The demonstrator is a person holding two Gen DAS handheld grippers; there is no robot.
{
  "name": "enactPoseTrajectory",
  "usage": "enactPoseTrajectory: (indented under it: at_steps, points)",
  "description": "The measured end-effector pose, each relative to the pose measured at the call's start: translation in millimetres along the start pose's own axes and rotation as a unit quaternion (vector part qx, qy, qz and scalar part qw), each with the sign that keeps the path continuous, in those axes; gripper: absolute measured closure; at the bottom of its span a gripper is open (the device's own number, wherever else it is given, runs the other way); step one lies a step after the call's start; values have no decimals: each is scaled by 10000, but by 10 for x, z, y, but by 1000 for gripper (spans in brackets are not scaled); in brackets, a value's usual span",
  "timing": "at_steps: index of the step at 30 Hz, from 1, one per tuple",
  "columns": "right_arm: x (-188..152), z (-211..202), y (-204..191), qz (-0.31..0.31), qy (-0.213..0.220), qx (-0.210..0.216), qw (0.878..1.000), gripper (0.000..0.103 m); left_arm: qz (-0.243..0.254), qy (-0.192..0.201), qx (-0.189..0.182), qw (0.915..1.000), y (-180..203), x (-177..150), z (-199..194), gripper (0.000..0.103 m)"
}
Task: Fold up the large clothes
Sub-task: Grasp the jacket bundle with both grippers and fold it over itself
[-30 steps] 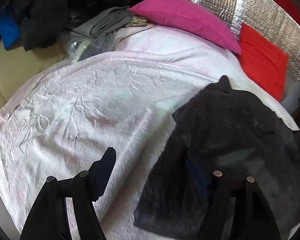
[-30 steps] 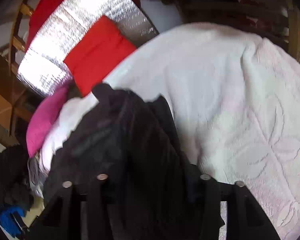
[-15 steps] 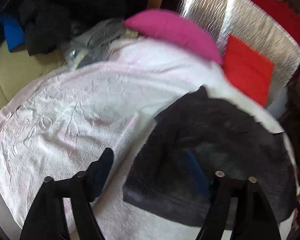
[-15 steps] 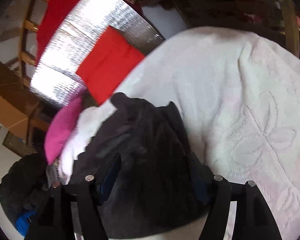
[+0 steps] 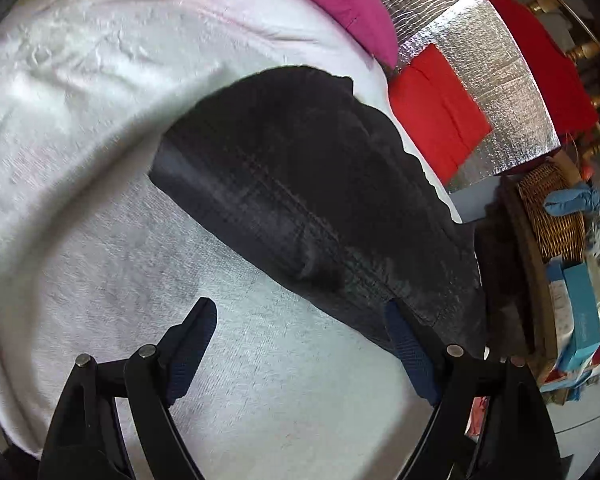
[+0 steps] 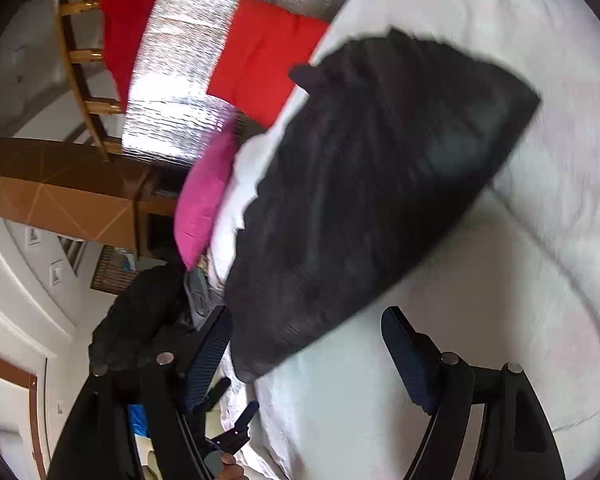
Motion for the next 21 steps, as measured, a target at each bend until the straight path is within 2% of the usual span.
enactPoseTrajectory:
  at_steps: [2, 8, 12, 18, 21]
  points:
    - [77, 113, 63, 158, 95, -75, 9998, 23, -164, 58, -43, 9998, -18, 45, 77, 17]
    - [312, 271, 227, 641, 348, -139, 9972, 23, -670, -94, -336, 9971, -33, 115, 389, 17]
    - [491, 304, 308, 919, 568, -29, 9941, 23, -852, 190, -384, 9954, -50, 304, 440, 17]
    - [691, 426, 235, 836, 764, 49, 9936, 21, -1100, 451, -513, 9916, -78, 476, 544, 18]
    - [745, 431, 251, 851, 905, 59, 9922, 21, -1090, 503, -423, 9919, -70, 531, 583, 22]
Point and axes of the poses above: each gripper's, at about its wrist camera, not at the fingertips, and z roughly the way its jaws point, y to its right, x to its top, the point moved 10 cm from there along z, roughly the way its jaws point, and after that the axes turned 11 degrees about z, right-handed, at the moved point
